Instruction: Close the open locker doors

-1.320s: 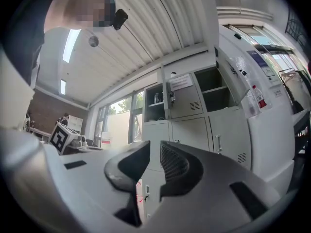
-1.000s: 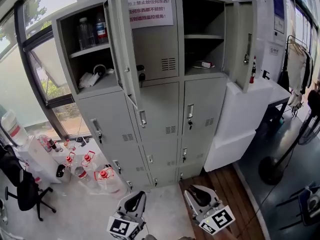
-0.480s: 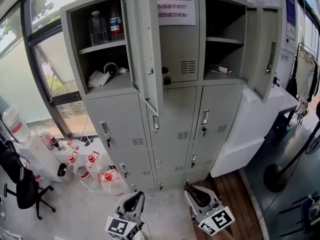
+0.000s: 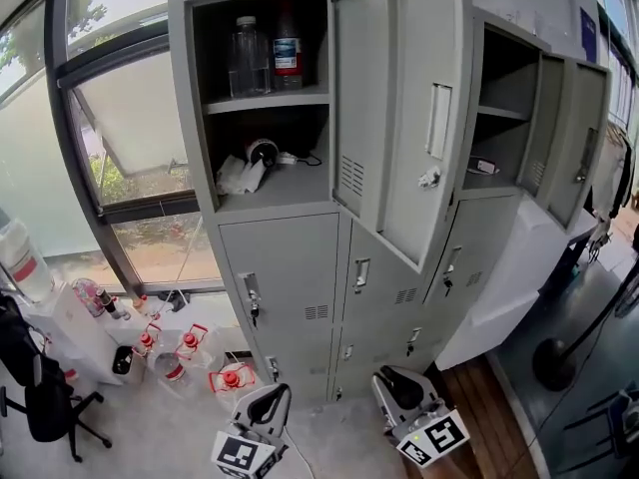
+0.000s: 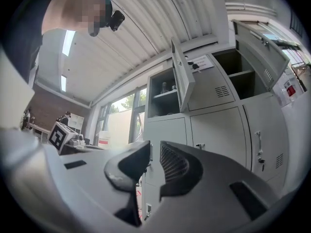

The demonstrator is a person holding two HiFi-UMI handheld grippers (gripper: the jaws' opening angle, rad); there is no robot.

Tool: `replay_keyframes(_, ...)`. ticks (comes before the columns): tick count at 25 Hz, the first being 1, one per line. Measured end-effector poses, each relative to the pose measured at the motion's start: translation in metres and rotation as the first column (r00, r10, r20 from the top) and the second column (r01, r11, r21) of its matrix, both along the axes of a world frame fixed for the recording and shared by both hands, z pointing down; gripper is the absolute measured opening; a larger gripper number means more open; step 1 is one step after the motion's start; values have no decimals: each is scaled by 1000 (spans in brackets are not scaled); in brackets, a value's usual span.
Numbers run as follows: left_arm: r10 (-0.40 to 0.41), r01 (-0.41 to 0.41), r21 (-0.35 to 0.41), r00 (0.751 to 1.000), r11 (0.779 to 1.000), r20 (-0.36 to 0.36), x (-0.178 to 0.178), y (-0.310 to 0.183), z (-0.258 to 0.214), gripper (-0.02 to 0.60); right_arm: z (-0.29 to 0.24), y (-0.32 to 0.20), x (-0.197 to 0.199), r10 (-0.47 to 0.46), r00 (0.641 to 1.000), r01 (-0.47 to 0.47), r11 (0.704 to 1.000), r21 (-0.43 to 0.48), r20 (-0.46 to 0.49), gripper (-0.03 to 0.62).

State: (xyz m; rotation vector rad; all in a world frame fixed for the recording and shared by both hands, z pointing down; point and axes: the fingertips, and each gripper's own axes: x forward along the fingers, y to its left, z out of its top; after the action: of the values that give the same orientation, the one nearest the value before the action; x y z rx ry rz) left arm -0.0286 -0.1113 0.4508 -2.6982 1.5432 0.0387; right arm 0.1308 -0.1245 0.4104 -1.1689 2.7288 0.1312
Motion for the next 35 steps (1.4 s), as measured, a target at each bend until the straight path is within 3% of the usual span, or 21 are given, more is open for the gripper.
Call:
replay_keyframes(7,67,-67,18,998,998,3,-63,-29,-8,9,-14,-25,-55,95,995,-94,995,35,-15,63)
replay_keyframes(13,127,-127,27,992,992,-5,-82,-52,-11,9,-31,-39,-63,180,983,-178,981,74,-23,63)
replay_keyframes(18,174,-173,61,985,983,-10,-66,-71,-24,9,-49,-49,-46,232,972,-228,967,111,-27,64)
replay_keyframes(29,282,-282,91,959,955,13,2,-105,-42,9,-93,-72,30,348,938,-343,919,195,9,89)
replay_keyframes(35,313,-314,115,949,942,32,26,-117,-47,9,-108,-77,53,360,933,-356,907,224,24,110)
